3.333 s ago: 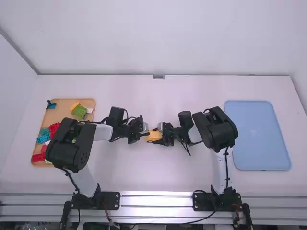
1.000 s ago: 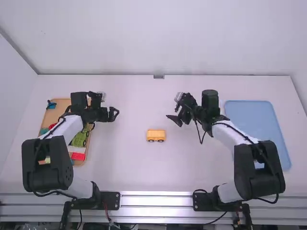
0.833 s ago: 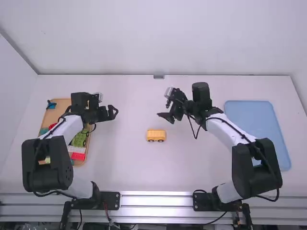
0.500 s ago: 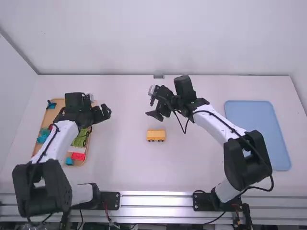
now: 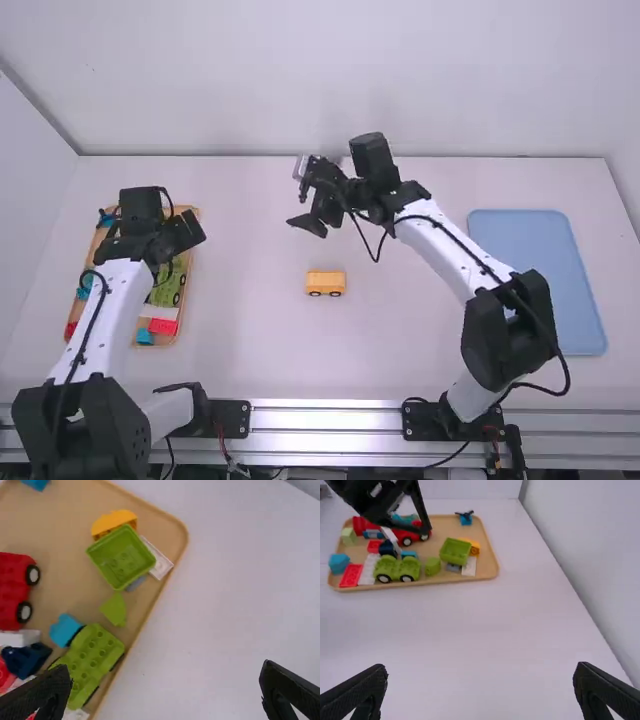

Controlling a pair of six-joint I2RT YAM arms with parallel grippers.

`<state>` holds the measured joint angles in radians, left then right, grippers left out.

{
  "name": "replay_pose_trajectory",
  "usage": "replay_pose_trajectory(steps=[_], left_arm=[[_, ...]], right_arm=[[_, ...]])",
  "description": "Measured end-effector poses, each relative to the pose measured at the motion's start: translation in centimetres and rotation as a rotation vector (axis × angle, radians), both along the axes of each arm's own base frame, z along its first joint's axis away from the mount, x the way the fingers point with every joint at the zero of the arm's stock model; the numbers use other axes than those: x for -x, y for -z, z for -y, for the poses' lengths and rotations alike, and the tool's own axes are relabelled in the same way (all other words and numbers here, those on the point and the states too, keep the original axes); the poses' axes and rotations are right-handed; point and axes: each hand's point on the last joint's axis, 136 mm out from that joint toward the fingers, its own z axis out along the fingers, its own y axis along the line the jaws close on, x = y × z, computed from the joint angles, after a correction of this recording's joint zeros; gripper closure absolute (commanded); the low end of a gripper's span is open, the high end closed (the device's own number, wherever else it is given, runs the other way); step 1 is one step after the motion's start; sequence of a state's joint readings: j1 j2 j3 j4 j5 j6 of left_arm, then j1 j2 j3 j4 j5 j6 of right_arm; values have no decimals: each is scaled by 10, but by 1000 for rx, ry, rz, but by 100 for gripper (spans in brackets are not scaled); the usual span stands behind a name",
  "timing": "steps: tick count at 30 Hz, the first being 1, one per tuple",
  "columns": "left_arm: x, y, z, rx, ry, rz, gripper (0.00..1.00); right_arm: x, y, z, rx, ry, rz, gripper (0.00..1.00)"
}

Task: Assemble lego blocks to make yellow taxi

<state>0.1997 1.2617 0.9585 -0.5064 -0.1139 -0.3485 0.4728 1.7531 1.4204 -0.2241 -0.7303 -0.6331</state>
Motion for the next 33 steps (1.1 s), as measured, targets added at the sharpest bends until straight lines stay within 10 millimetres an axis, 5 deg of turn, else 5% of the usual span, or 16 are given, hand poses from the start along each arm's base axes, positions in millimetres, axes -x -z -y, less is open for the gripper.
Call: replay_pose_trajectory(steps=[6, 14, 17, 26, 33], left_arm=[[19, -5, -6, 4, -82, -74, 1], [29, -77, -24, -74, -181, -21, 1], [44, -86, -43, -92, -296, -22, 1], [78, -83, -127, 46, -514, 29, 1], [74, -55, -143, 154, -463, -30, 1]], right_arm=[[-2, -23, -3, -13, -21, 46, 1], [-2, -20, 0, 6, -28, 57, 1], [-4, -17, 2, 22, -16, 64, 2], [-8, -15, 5, 42, 4, 75, 1], [-9, -15, 5, 42, 6, 79, 2]])
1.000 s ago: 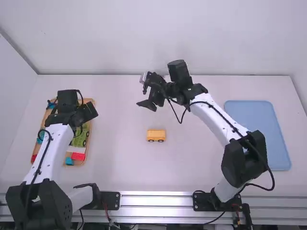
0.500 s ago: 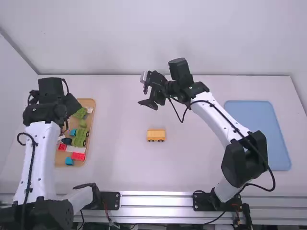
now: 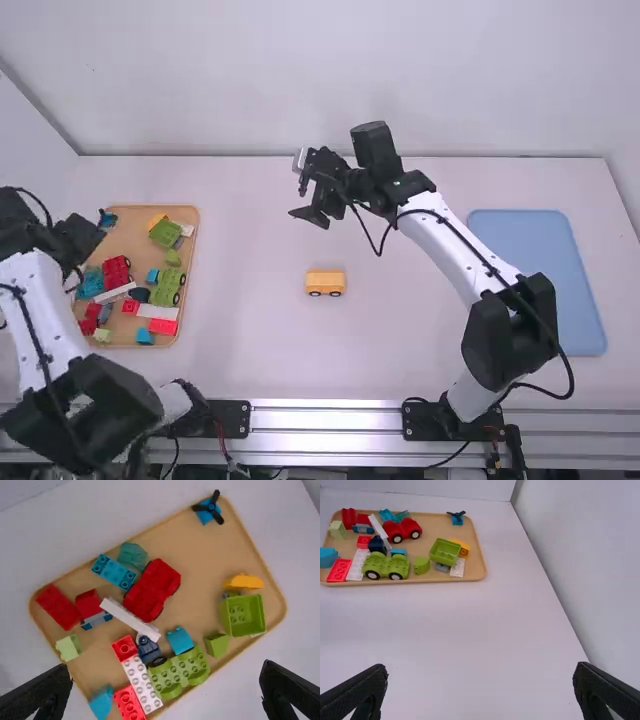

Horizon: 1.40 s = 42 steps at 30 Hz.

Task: Assemble lego blocks to make yellow taxi

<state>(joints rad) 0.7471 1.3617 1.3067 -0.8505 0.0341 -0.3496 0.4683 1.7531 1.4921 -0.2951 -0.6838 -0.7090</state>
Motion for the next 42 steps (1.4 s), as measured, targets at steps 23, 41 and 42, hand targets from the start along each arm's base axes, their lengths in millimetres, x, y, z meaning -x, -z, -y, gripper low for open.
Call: replay_pose_trajectory(steps=[23, 41, 42], left_arm=[[-182, 65, -14, 106, 391, -276, 12], [-175, 158, -35, 74, 507, -513, 25], [-171, 160, -34, 76, 537, -532, 27]], right_arm=[[-9, 7, 7, 46, 57, 12, 1], [-9, 9, 9, 57, 68, 2, 2], [-9, 9, 9, 57, 67, 3, 2]])
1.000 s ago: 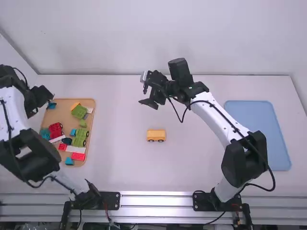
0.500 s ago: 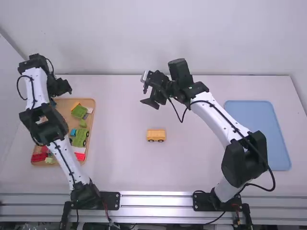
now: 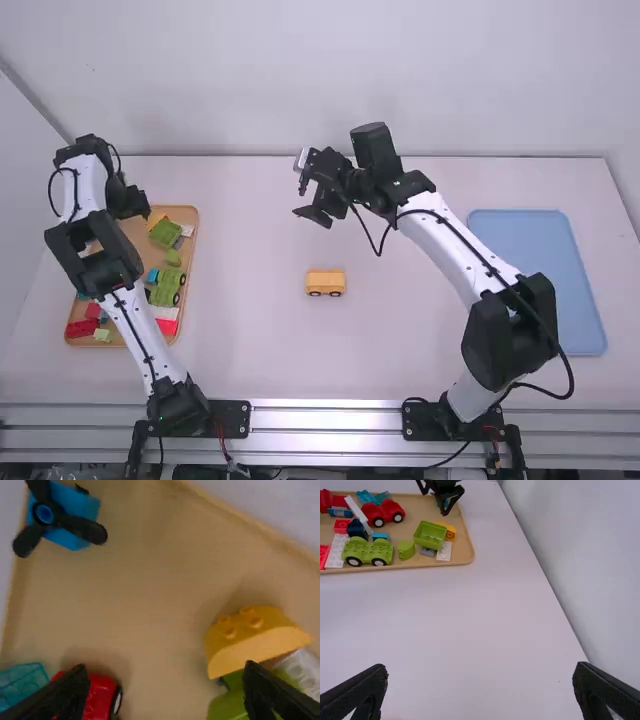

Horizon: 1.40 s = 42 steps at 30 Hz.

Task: Assemble lego blocks to make yellow taxi

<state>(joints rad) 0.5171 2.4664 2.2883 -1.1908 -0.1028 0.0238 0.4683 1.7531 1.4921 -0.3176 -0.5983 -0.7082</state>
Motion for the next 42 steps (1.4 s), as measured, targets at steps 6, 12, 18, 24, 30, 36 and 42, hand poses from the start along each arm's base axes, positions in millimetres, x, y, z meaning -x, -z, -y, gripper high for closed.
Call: replay_pose_trajectory(steps=[6, 12, 18, 24, 30, 36, 42], left_arm=[[-2, 1, -2, -17, 214, -23, 28], [-10, 1, 6, 18, 418, -1, 27], [-20, 1, 9, 19, 517, 37, 25], [-17, 7, 12, 24, 546, 17, 42], [-12, 13, 15, 39, 567, -3, 47], [-10, 14, 16, 44, 573, -10, 47], [-7, 14, 18, 55, 573, -20, 53]], right_arm=[[0, 0, 0, -1, 1, -2, 1], [0, 0, 0, -2, 3, -5, 1], [0, 0, 0, -7, 11, -18, 1], [0, 0, 0, -7, 13, -20, 1], [0, 0, 0, -8, 13, -20, 1], [0, 0, 0, -8, 13, -20, 2], [0, 0, 0, -8, 13, -20, 1]])
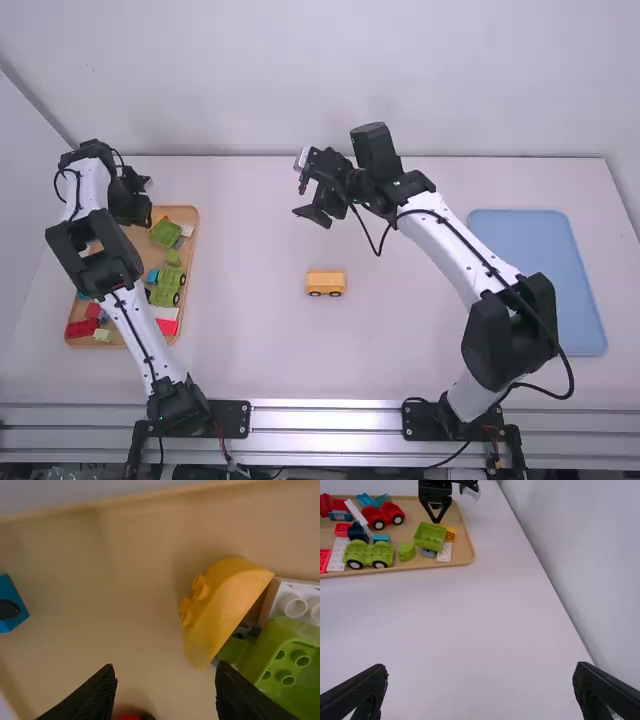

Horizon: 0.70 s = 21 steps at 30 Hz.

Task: Assemble lego blocks to make yellow taxi

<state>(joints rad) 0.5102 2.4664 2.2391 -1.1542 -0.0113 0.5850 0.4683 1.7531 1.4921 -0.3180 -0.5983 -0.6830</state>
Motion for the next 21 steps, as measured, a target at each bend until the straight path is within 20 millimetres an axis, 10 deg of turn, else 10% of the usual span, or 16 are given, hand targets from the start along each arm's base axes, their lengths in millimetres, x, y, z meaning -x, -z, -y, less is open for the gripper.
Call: replay_pose_trajectory(steps=[21], left_arm=[[-3, 9, 27, 18, 59, -37, 50]], right_arm=[[0, 0, 0, 0, 1, -1, 1]])
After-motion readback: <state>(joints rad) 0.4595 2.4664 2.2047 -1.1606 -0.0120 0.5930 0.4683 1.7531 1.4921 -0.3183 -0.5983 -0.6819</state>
